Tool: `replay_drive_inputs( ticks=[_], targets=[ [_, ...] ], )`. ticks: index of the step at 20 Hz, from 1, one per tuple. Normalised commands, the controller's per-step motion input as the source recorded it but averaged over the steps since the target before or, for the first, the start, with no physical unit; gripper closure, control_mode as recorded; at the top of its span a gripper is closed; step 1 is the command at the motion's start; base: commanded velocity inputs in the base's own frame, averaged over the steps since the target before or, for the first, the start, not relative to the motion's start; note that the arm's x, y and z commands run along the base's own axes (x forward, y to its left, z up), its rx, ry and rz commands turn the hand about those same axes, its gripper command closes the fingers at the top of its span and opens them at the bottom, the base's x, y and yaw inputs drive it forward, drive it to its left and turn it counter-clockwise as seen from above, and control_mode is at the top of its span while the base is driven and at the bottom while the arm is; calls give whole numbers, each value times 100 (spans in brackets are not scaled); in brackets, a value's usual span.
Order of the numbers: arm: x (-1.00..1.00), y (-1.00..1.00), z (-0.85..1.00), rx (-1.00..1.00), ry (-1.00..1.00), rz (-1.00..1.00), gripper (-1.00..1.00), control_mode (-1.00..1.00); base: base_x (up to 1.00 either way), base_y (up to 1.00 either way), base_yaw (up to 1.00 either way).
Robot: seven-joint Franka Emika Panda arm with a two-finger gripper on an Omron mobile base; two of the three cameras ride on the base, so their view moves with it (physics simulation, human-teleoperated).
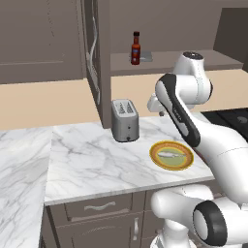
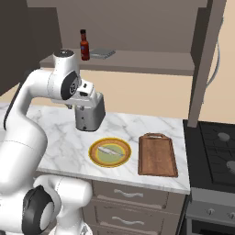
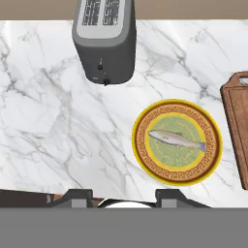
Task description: Pick the fish from the plate and place it on the cutting board. Then pick the condiment bottle from the cabinet and place it next to the cutting board.
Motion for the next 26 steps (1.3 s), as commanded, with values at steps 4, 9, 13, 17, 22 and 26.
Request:
replay_drive_inputs(
  ticks=[4, 9, 13, 17, 22, 26],
  targets=[
    [-1, 0, -4, 0, 0, 3, -100, -100, 0, 0, 0],
    [-8, -3, -17, 0, 0, 7, -100, -100, 0, 0, 0],
    [-7, -8, -18, 0, 0, 7, -100, -100, 0, 0, 0],
    [-9, -14, -24, 0, 0, 7, -100, -100, 0, 0, 0],
    [-3, -11, -29, -1, 0, 8, -100, -100, 0, 0, 0],
    [0, -10, -32, -3, 1, 7, -100, -100, 0, 0, 0]
  ],
)
